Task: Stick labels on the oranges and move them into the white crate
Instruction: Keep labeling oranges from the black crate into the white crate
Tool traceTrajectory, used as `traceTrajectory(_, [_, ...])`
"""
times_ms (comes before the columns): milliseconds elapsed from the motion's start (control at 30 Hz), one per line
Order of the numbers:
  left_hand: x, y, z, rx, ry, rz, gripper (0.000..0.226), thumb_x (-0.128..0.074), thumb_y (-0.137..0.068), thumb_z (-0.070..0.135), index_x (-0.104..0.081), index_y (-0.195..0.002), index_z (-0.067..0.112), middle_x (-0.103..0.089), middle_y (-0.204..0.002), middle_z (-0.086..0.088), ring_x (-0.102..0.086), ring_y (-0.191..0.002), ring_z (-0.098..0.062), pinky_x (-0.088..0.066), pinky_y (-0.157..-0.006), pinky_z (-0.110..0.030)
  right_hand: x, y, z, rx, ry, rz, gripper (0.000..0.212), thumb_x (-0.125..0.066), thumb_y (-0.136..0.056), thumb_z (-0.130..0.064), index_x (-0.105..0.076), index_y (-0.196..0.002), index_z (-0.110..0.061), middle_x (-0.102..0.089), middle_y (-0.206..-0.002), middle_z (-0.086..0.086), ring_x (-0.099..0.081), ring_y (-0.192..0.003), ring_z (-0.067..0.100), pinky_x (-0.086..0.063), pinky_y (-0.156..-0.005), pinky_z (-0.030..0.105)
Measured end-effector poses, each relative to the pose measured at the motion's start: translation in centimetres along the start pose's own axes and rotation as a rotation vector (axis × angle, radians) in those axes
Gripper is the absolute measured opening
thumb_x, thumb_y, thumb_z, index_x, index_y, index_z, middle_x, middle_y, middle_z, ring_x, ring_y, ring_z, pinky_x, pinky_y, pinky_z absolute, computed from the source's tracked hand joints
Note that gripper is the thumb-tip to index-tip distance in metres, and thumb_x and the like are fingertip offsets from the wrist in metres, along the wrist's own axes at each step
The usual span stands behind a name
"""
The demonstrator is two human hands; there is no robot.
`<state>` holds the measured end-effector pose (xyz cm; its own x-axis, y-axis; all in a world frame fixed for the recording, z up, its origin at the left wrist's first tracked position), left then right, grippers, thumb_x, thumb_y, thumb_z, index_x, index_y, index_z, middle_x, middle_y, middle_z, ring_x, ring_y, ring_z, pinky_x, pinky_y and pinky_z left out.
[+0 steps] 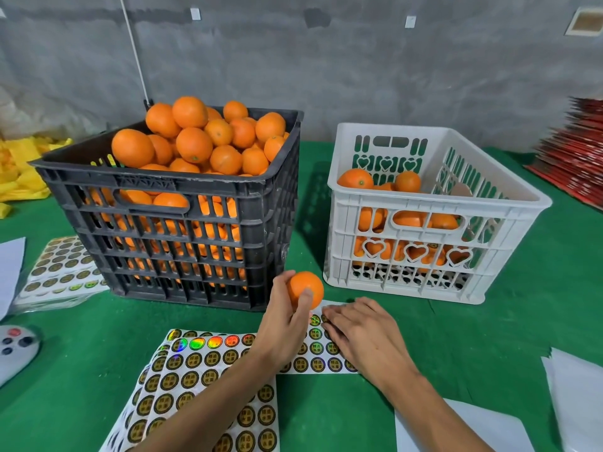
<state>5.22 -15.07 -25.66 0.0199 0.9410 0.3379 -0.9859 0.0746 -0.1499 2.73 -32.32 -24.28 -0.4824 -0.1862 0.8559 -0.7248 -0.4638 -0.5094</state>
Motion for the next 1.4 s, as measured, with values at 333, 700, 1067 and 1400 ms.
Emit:
traceTrajectory(333, [0.0, -0.2, -0.3, 0.029, 0.006, 0.009, 0.056, -0.036, -0.092, 0.074, -0.029, -0.138, 0.042, -0.056, -0.124, 0.003, -0.068, -0.101, -0.016, -0.054, -0.090, -0.035, -0.2, 0.4, 0.4, -0.051, -0.139, -0.083, 0.029, -0.074, -0.091, -0.034, -0.076, -0.119, -0.026, -0.072, -0.127, -0.009, -0.068, -0.110, 0.012, -0.051, -0.104, 0.033])
traceTrajectory(700, [0.0, -0.2, -0.3, 0.026, -0.016, 0.026, 0.050, -0.035, -0.093, 0.072, -0.030, -0.135, 0.045, -0.053, -0.130, 0.003, -0.068, -0.104, -0.018, -0.055, -0.093, -0.040, -0.9, 0.5, 0.9, -0.280, -0.363, -0.219, 0.050, -0.054, -0.100, -0.056, -0.063, -0.139, -0.026, -0.048, -0.154, -0.013, -0.038, -0.142, 0.008, -0.022, -0.122, 0.029])
traceTrajectory(1067, [0.0, -0.2, -0.3, 0.031, -0.008, 0.024, 0.049, -0.036, -0.092, 0.071, -0.030, -0.134, 0.047, -0.053, -0.128, 0.005, -0.070, -0.099, -0.017, -0.056, -0.091, -0.038, -0.4, -0.1, -0.1, -0.050, 0.026, 0.003, 0.021, -0.084, -0.083, -0.034, -0.082, -0.103, -0.026, -0.078, -0.102, -0.014, -0.072, -0.093, 0.008, -0.055, -0.099, 0.031])
traceTrajectory(1400, [0.0, -0.3, -0.5, 0.034, -0.003, 0.031, 0.054, -0.035, -0.090, 0.076, -0.030, -0.135, 0.047, -0.056, -0.126, 0.003, -0.070, -0.098, -0.015, -0.056, -0.088, -0.036, -1.2, 0.3, 0.2, 0.046, 0.227, -0.004, 0.049, -0.092, -0.061, -0.020, -0.081, -0.108, -0.014, -0.079, -0.104, 0.001, -0.075, -0.097, 0.018, -0.057, -0.099, 0.040])
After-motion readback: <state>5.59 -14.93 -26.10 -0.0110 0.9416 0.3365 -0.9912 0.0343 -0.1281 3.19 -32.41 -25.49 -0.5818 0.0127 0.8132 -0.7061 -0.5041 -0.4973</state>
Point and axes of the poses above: each hand's wrist, its own y-axis away from the middle knuckle, its own x-axis out of the back of the hand, z = x × y, the point moved 2 cm from there along -y, towards the middle knuckle
